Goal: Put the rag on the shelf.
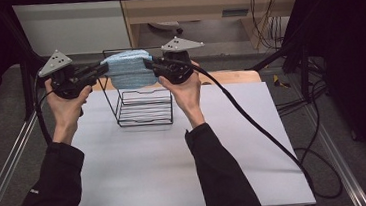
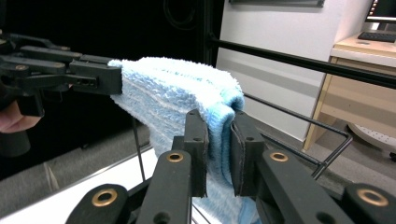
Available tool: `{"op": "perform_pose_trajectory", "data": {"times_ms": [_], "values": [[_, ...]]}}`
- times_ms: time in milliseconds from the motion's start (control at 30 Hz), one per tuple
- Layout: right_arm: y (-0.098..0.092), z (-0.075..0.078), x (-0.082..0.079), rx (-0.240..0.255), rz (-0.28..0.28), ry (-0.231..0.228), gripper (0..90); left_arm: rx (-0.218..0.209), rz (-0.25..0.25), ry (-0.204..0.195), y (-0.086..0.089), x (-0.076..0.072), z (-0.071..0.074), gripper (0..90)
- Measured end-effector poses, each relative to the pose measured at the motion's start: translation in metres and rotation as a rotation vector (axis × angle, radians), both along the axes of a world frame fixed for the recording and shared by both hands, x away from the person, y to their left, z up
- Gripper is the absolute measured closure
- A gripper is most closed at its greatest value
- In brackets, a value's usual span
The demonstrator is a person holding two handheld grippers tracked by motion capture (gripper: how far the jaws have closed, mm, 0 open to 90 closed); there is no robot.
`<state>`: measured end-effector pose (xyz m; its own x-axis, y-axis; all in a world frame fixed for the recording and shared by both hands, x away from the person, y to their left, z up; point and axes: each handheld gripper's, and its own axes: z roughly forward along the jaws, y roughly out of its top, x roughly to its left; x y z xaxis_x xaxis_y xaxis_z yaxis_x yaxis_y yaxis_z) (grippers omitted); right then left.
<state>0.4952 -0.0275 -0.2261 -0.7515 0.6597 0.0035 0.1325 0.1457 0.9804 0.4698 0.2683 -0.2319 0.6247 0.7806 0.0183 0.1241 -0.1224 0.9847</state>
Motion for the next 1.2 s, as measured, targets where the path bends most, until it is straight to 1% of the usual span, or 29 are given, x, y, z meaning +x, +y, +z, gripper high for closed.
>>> {"op": "perform_pose_trajectory", "data": {"times_ms": [233, 433, 500, 600, 667, 733, 767, 833, 900, 933, 1033, 1133, 1200], "values": [[0.000, -0.001, -0.005, -0.061, 0.034, -0.009, 79.4, 0.028, -0.010, 0.012, 0.001, -0.006, -0.003, 77.4], [-0.002, -0.004, -0.006, -0.056, 0.047, 0.001, 79.7, 0.050, -0.010, 0.040, 0.002, -0.010, 0.000, 76.0], [-0.002, -0.005, -0.006, -0.053, 0.051, 0.001, 79.8, 0.047, -0.006, 0.054, 0.002, -0.010, 0.003, 74.7], [-0.002, -0.006, -0.006, -0.054, 0.056, -0.004, 79.9, 0.033, 0.003, 0.068, 0.005, -0.010, 0.010, 74.1], [-0.002, -0.006, -0.006, -0.057, 0.058, -0.009, 79.9, -0.002, 0.002, 0.077, 0.006, -0.009, 0.015, 74.2], [-0.003, -0.007, -0.006, -0.061, 0.062, -0.013, 79.9, -0.048, -0.001, 0.084, 0.008, -0.009, 0.020, 75.2], [-0.003, -0.007, -0.007, -0.062, 0.064, -0.014, 79.9, -0.063, 0.001, 0.088, 0.009, -0.008, 0.023, 75.3], [-0.003, -0.008, -0.006, -0.063, 0.067, -0.019, 79.9, -0.070, 0.025, 0.097, 0.009, -0.006, 0.029, 78.2], [-0.003, -0.008, -0.007, -0.065, 0.070, -0.019, 79.9, -0.064, 0.036, 0.115, 0.008, -0.003, 0.034, 80.9], [-0.003, -0.009, -0.007, -0.068, 0.071, -0.023, 79.9, -0.059, 0.040, 0.124, 0.006, -0.001, 0.035, 83.7], [-0.003, -0.009, -0.007, -0.076, 0.074, -0.028, 79.8, -0.029, 0.041, 0.145, 0.000, 0.005, 0.038, 86.1], [-0.003, -0.009, -0.008, -0.080, 0.076, -0.029, 79.6, -0.011, 0.030, 0.158, -0.006, 0.009, 0.038, 89.4], [-0.003, -0.009, -0.008, -0.081, 0.077, -0.029, 79.2, 0.009, 0.019, 0.167, -0.009, 0.009, 0.036, 89.6]]}}
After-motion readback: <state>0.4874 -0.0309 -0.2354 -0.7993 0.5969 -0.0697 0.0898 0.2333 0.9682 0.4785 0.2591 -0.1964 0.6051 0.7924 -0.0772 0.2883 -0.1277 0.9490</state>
